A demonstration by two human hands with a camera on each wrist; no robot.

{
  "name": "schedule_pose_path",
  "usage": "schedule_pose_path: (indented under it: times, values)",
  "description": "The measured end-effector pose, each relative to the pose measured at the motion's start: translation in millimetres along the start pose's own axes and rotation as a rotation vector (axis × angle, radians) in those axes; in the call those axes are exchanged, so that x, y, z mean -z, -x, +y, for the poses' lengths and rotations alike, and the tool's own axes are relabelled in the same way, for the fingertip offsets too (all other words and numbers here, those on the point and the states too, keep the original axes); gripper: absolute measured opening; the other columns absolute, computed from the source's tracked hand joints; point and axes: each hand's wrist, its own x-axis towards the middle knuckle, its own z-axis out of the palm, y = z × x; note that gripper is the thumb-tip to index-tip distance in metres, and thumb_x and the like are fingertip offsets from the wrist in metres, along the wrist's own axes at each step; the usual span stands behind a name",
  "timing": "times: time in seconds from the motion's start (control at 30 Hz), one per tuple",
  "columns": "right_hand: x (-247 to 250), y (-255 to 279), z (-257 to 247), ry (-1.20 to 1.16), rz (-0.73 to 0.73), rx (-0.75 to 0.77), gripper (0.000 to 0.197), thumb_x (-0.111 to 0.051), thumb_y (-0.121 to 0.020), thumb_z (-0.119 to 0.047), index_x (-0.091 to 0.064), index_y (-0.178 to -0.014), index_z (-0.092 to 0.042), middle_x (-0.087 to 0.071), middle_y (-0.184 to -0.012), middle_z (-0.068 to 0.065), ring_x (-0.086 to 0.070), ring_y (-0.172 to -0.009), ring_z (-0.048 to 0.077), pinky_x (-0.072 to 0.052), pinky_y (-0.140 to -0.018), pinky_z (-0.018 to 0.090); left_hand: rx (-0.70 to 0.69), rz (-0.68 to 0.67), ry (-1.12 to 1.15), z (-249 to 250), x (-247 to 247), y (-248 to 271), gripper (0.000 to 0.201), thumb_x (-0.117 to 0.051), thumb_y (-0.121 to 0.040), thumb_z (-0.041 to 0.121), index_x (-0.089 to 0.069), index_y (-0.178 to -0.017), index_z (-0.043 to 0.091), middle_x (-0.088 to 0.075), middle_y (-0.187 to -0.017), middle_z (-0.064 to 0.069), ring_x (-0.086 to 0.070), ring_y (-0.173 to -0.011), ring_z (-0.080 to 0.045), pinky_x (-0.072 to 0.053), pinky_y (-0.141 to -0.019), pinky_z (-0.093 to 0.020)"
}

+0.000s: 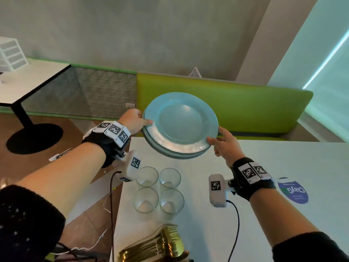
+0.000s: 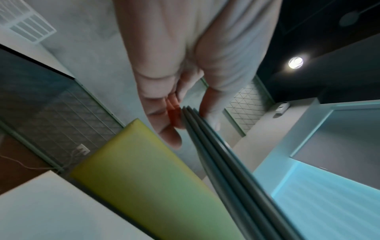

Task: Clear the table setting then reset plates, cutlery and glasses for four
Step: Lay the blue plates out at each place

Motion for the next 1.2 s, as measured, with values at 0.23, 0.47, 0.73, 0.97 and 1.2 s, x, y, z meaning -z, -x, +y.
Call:
schedule_pose_path:
  times: [0.23, 0.47, 0.73, 0.97, 1.2]
  values:
    - [60.5, 106.3, 22.1, -0.262, 0.192, -0.157, 0.042, -0.058, -0.086, 0.0, -0.05, -0.126, -0.012, -0.052, -0.068, 0.008, -0.036, -0.046, 0.016, -0.029, -0.046, 0.024, 0.058, -0.096, 0.177, -0.3, -61.7, 76.0, 0.04, -0.075, -0.062, 0.045, -0.055, -0.08, 0.016, -0.065, -0.111, -0.024, -0.063, -0.105, -0.04, -0.049, -0.094, -0.055]
    - [114.6, 179.5, 57.9, -0.351, 0.3, -0.238, 0.016, -0.052, -0.089, -0.003, -0.051, -0.093, -0.019, -0.052, -0.069, 0.005, -0.037, -0.044, 0.013, -0.031, -0.046, 0.022, 0.083, -0.223, 0.343, -26.3, -150.9, 120.2, 0.077, -0.056, -0.059, 0.066, -0.058, -0.108, 0.007, -0.067, -0.108, -0.019, -0.066, -0.097, -0.034, -0.052, -0.09, -0.051]
    - [137.7, 193.5, 89.5, -0.477, 0.366, -0.348, 0.009, -0.044, -0.096, -0.008, -0.051, -0.093, -0.012, -0.052, -0.071, 0.006, -0.047, -0.056, 0.019, -0.042, -0.051, 0.027, 0.185, -0.12, 0.303, -49.4, -201.5, 135.1, 0.064, -0.037, -0.071, 0.054, -0.06, -0.101, 0.003, -0.065, -0.109, -0.025, -0.064, -0.099, -0.04, -0.05, -0.092, -0.054]
    - [165.5, 188.6, 120.1, -0.633, 0.559, -0.464, 0.022, -0.042, -0.097, -0.004, -0.049, -0.118, -0.003, -0.055, -0.08, 0.01, -0.053, -0.065, 0.023, -0.052, -0.038, 0.025, 0.253, 0.094, 0.249, -26.6, -182.8, 149.2, 0.045, -0.037, -0.097, 0.027, -0.045, -0.13, -0.003, -0.055, -0.127, -0.023, -0.055, -0.114, -0.037, -0.044, -0.092, -0.036]
    - [173.2, 191.7, 166.7, -0.671, 0.724, -0.576, 0.037, -0.034, -0.098, 0.002, -0.038, -0.135, 0.006, -0.044, -0.138, 0.028, -0.047, -0.123, 0.043, -0.04, -0.101, 0.056, 0.326, 0.27, 0.203, -37.6, -159.8, 125.7, 0.048, -0.034, -0.099, 0.027, -0.037, -0.137, -0.002, -0.048, -0.137, -0.025, -0.05, -0.122, -0.038, -0.039, -0.099, -0.038]
